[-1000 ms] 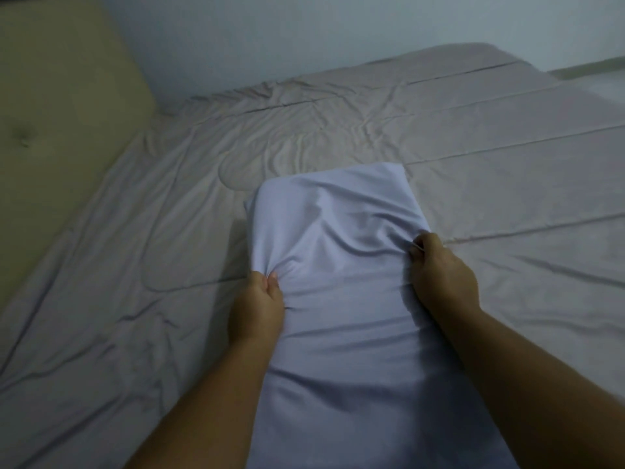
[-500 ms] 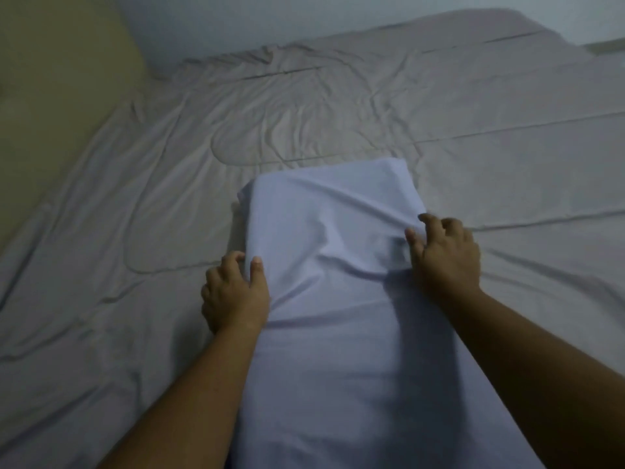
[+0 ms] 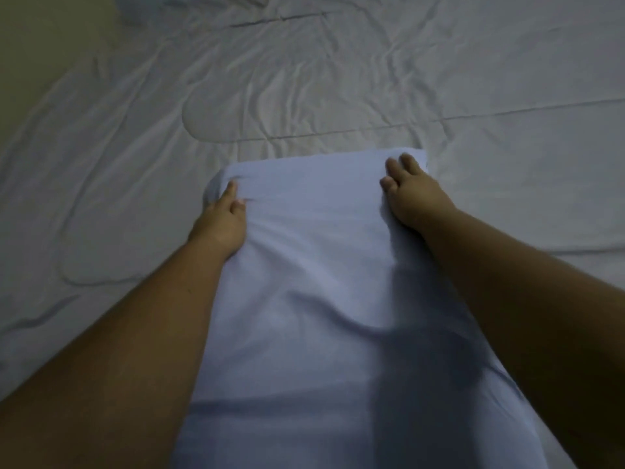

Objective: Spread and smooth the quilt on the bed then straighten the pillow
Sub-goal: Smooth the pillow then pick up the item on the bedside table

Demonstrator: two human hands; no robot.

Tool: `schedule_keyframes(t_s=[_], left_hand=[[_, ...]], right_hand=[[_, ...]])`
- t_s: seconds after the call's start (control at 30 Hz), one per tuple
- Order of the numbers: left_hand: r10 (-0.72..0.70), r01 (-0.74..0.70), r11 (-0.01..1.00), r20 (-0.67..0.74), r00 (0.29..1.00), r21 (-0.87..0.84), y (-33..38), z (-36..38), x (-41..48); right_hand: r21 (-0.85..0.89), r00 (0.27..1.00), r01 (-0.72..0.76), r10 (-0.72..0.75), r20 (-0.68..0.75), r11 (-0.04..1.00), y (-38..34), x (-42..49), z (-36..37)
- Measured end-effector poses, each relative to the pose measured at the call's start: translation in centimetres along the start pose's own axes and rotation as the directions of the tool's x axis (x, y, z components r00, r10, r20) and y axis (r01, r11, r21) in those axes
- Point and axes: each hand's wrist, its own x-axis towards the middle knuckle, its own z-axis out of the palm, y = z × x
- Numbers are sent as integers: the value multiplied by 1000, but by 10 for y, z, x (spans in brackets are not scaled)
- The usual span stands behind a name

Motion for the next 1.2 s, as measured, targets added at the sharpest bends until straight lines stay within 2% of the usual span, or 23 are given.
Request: schedule_keyframes(t_s=[0.07, 0.13, 0.23, 0.47, 0.53, 0.6, 0.67, 0.77, 0.83, 0.87, 0.93, 0.97, 1.03, 1.13, 1.2], left_hand=[[-21, 21, 1000, -1, 1000, -15, 5, -1, 17], [-59, 57, 997, -28, 998, -57, 10, -2, 32], [-73, 66, 996, -129, 989, -57, 14, -3, 48], [-40, 45, 999, -397, 917, 3, 24, -12, 70], [-45, 49, 999, -434, 900, -1, 26, -13, 74], [-58, 56, 998, -424, 904, -18, 28, -10, 74], [-27, 51, 998, -427, 904, 45, 29, -9, 70], [223, -104, 951, -416, 881, 291, 42, -10, 57], [374, -277, 897, -256, 891, 346, 59, -1, 44], [412, -345, 872, -140, 900, 348, 65, 6, 37], [418, -398, 835, 33, 908, 380, 66, 19, 26], [395, -382, 834, 52, 917, 399, 60, 20, 24], [298, -277, 876, 8, 955, 394, 42, 12, 23], [116, -82, 928, -73, 991, 363, 24, 1, 16], [125, -81, 919, -89, 988, 387, 35, 7, -1]], right_hand=[[65, 998, -44, 46, -35, 997, 0, 20, -1], [128, 987, -85, 101, -128, 988, 1, 37, 0], [129, 954, -144, 172, -246, 981, -2, 53, 2], [27, 914, -67, 72, -400, 997, -16, 76, -5], [-43, 916, -72, 49, -397, 996, -17, 80, -2], [-97, 930, -106, 64, -363, 990, -16, 81, 0], [-155, 933, -115, 53, -357, 981, -16, 79, 0], [-250, 902, 19, -124, -413, 968, -24, 72, -4], [-187, 888, 180, -241, -391, 966, -39, 61, 0], [-131, 899, 252, -282, -334, 959, -48, 53, 4], [-125, 909, 354, -372, -190, 927, -56, 37, 19], [-172, 909, 371, -395, -135, 913, -54, 31, 26], [-236, 941, 285, -317, -114, 929, -38, 25, 26], [-243, 985, 18, -59, -163, 970, -25, 21, 16], [-188, 988, -36, 6, -154, 982, -42, 8, 17]])
